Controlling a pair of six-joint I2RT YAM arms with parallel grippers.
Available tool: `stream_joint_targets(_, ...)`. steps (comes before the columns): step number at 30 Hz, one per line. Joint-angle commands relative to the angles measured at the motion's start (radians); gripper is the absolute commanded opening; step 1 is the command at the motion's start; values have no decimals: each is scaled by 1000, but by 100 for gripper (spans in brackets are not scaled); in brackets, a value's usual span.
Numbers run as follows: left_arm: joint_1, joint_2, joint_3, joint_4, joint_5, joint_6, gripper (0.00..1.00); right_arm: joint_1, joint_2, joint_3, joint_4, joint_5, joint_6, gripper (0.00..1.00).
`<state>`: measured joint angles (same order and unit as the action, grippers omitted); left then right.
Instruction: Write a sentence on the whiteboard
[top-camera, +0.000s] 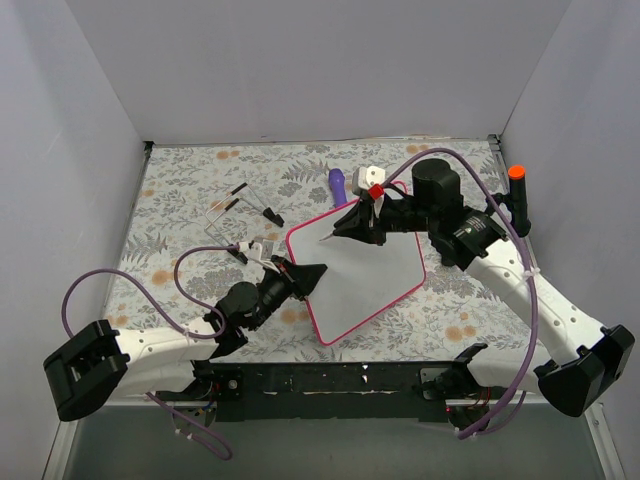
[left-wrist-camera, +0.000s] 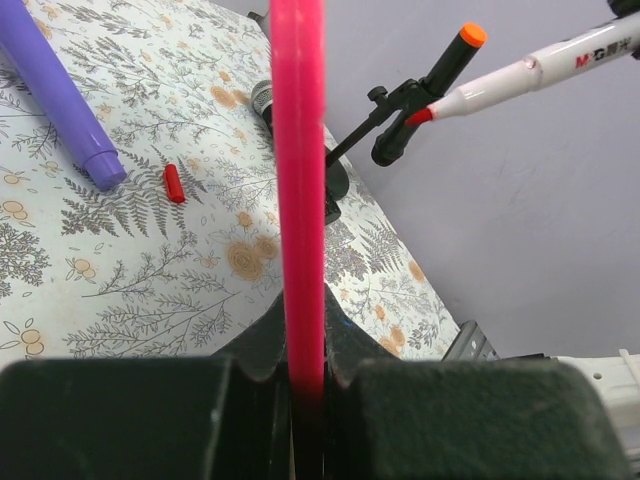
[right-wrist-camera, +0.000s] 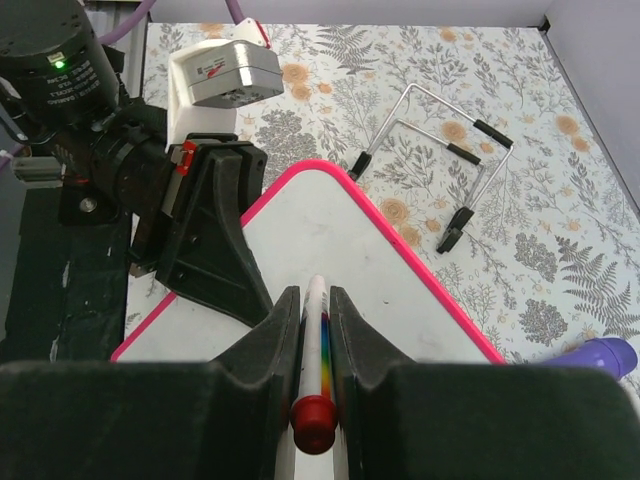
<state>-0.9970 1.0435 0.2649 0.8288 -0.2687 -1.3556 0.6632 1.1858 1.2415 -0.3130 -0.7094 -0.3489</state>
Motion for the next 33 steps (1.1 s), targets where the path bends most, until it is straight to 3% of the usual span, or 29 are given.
stream_joint_targets(1, 3, -7, 60, 139, 3, -20, 0, 6, 12, -19, 92, 33, 45, 1)
stream_joint_targets(12, 1, -5, 46, 158, 20, -31, 0, 6, 28, -53, 137, 88, 88, 1)
stream_joint_targets(33, 3, -13, 36, 170, 23, -33, 0, 6, -3, -137, 103, 57, 53, 1)
